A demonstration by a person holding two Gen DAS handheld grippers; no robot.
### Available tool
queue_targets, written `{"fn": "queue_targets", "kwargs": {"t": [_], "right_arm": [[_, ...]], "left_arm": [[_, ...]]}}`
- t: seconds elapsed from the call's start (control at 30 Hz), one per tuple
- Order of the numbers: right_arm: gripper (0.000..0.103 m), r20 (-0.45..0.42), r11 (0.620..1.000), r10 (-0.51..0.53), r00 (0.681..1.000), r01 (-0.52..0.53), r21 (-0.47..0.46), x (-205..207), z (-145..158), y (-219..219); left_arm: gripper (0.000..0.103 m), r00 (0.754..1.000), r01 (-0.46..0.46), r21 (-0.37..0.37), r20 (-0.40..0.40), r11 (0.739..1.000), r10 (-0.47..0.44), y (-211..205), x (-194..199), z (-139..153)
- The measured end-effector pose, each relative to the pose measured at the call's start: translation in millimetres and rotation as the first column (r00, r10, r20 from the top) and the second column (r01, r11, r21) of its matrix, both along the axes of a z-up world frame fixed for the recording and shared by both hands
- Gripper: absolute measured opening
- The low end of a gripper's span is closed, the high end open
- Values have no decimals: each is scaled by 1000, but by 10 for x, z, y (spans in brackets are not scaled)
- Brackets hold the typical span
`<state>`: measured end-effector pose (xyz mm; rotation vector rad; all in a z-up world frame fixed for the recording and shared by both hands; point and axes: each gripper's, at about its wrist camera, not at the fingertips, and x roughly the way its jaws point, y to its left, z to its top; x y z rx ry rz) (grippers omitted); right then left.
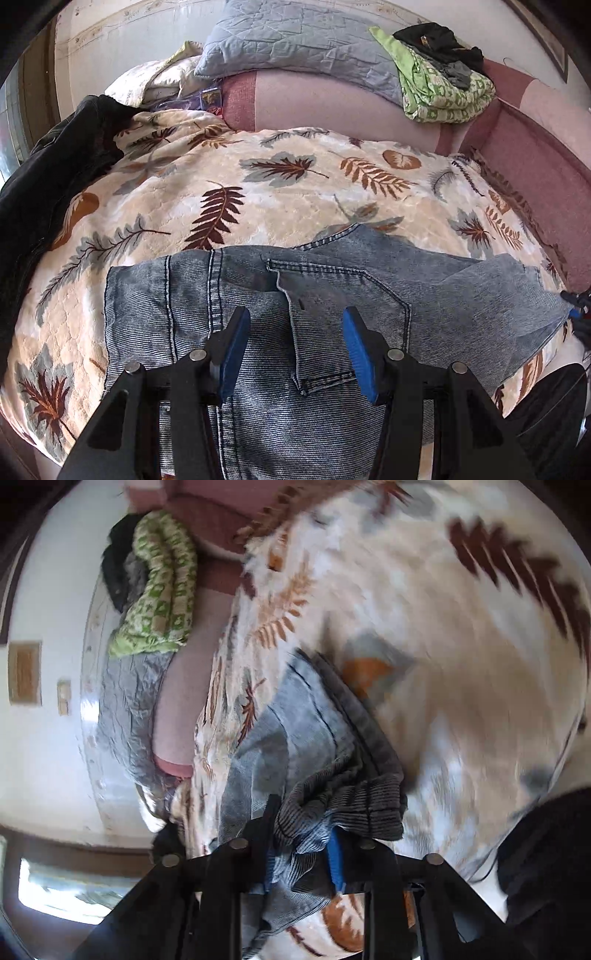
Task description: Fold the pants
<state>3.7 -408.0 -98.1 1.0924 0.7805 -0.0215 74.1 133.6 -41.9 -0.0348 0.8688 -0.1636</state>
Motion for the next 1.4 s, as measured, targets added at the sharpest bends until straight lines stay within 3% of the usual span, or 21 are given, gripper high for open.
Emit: {"fn": "queue_targets", "kwargs": {"t": [0.07, 0.13, 0.2, 0.27, 0.33, 0.43, 0.47, 0.57, 0.6, 0.67, 0.87, 0.93, 0.97, 1.0, 1.03, 1.1, 1.2, 1.27, 1.33, 1.37, 1.4], "right_arm": [[17, 43, 972, 41, 998, -30, -235, 62, 397, -36], [17, 70, 890, 113, 991, -70, -450, 115, 703, 34], [17, 19, 828, 176, 984, -138, -543, 205, 715, 74], [20, -157, 853, 235, 959, -281, -441, 356, 280, -31], [30, -280, 920, 212, 936, -288, -267, 251, -226, -235], [50, -240, 960, 213, 947, -248, -128, -9, -281, -444], [62, -223, 966, 193, 955, -225, -126, -75, -197, -510], [70, -160, 962, 153, 975, -184, -203, -117, 161, -705], [81, -144, 962, 149, 978, -177, -209, -69, 232, -772], [89, -148, 970, 178, 973, -199, -141, 125, 194, -900], [89, -232, 951, 299, 925, -270, 149, 661, -387, -975], [87, -208, 936, 346, 915, -321, 142, 744, -380, -858], [70, -183, 923, 379, 907, -358, 138, 795, -346, -794], [38, -175, 912, 406, 897, -386, 139, 841, -329, -731], [28, -185, 905, 424, 887, -408, 118, 886, -313, -667], [23, -204, 877, 476, 856, -480, 29, 965, -231, -500], [21, -185, 854, 425, 886, -460, -241, 956, 211, -332], [20, -106, 783, 415, 904, -414, -464, 809, 662, -147], [20, -53, 627, 399, 916, -314, -713, 558, 1003, 134], [20, -38, 593, 412, 911, -299, -748, 491, 1013, 217], [20, -83, 600, 426, 901, -351, -719, 535, 861, 183]], "left_arm": [[53, 1000, 5, -3, -8, 1000, -5, -47, 13, -33], [53, 1000, 25, 1, -3, 1000, -25, -135, 10, -41], [54, 999, 49, 22, -15, 999, -48, -237, 19, -83], [59, 997, 72, 49, -41, 996, -70, -324, 35, -156], [59, 994, 89, 109, -79, 990, -80, -382, 46, -251], [59, 990, 121, 152, -94, 981, -108, -403, 29, -318], [59, 988, 128, 157, -100, 979, -113, -407, 38, -328], [62, 988, 128, 153, -105, 980, -112, -407, 70, -346], [62, 988, 125, 151, -104, 981, -110, -413, 77, -355], [66, 989, 121, 152, -101, 981, -106, -433, 82, -373], [67, 988, 130, 144, -105, 981, -115, -425, 77, -390], [67, 987, 131, 128, -112, 983, -117, -405, 85, -387], [67, 987, 131, 125, -113, 983, -117, -404, 91, -390], [67, 986, 132, 128, -114, 983, -118, -408, 94, -397], [68, 986, 133, 132, -115, 982, -118, -413, 92, -405], [68, 986, 135, 143, -116, 980, -119, -422, 86, -422], [68, 986, 137, 154, -116, 978, -120, -439, 86, -430], [68, 986, 138, 155, -119, 978, -120, -442, 91, -429], [68, 986, 137, 158, -119, 978, -119, -444, 96, -432], [69, 986, 136, 161, -119, 977, -118, -449, 97, -437], [69, 986, 136, 164, -118, 977, -118, -456, 101, -444]]}}
